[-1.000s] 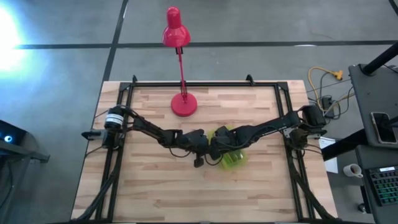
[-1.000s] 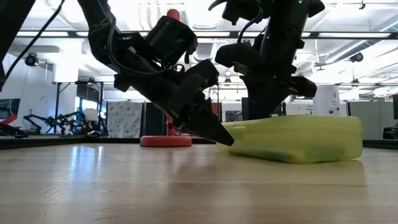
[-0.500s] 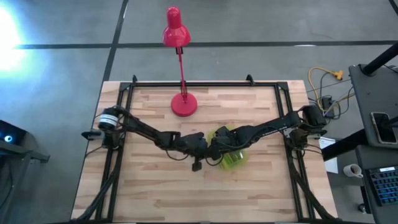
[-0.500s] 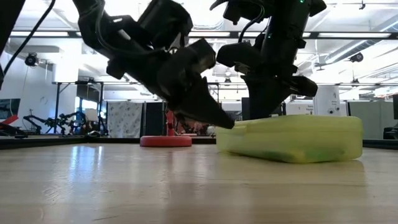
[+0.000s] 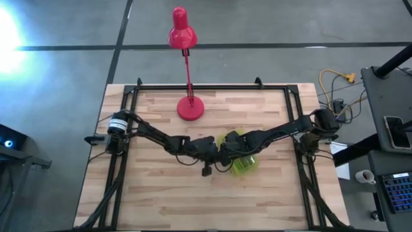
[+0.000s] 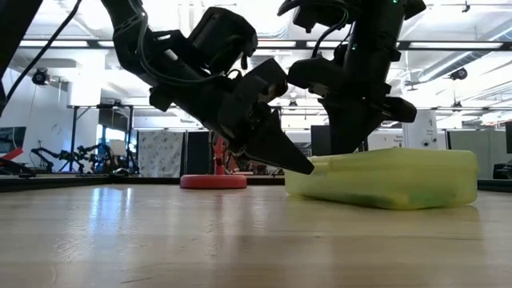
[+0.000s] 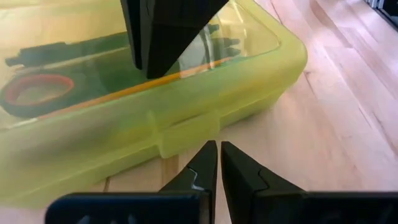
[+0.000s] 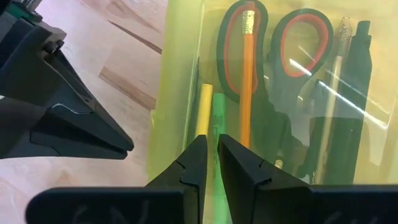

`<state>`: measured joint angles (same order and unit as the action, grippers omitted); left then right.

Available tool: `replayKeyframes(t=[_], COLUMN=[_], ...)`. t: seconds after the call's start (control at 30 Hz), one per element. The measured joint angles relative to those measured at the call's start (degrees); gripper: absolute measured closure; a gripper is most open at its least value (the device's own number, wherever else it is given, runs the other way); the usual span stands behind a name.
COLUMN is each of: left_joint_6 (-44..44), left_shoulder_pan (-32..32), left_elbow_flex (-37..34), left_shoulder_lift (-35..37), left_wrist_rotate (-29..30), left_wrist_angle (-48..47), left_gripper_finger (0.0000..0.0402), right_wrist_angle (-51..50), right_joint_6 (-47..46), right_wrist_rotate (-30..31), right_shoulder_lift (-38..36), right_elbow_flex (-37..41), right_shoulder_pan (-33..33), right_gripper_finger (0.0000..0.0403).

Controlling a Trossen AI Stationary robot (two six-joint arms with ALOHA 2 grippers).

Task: Pick & place school supplies into a supply box
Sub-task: Close the yellow supply box

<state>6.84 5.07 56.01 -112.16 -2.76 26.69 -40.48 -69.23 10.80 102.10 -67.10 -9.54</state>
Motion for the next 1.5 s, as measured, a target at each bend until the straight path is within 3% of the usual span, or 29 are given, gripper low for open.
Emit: replayKeyframes(t=[0.47,1.07,1.3,1.5], left_joint_6=[-0.3,1.4,1.9,3.7], left_shoulder_pan=[-1.9,-1.8,-0.8,0.8], left_elbow_flex=[-0.4,3.2,-0.7,-7.9], left_shoulder_lift=[-1.0,-8.1,-2.8,7.7], left_wrist_rotate=[0.3,0.0,0.4,1.3], left_wrist_angle=[3.3,4.6,-0.2,-2.2], left_gripper_finger=[0.0396,0.0396,0.0396,0.0396], right_wrist_angle=[2.0,4.3,3.8,2.9], right_joint_6=[-1.6,-2.9,-2.4,-1.1], right_wrist_rotate=[-1.2,-2.3,-2.3,-0.3], right_shoulder_lift=[0.0,-0.2,-1.2,-4.1], right_elbow_flex=[0.7,0.5,0.4,0.4], right_shoulder_pan=[0.0,0.1,0.1,0.0], right_gripper_finger=[0.0364,0.0365,0.0365,0.0365])
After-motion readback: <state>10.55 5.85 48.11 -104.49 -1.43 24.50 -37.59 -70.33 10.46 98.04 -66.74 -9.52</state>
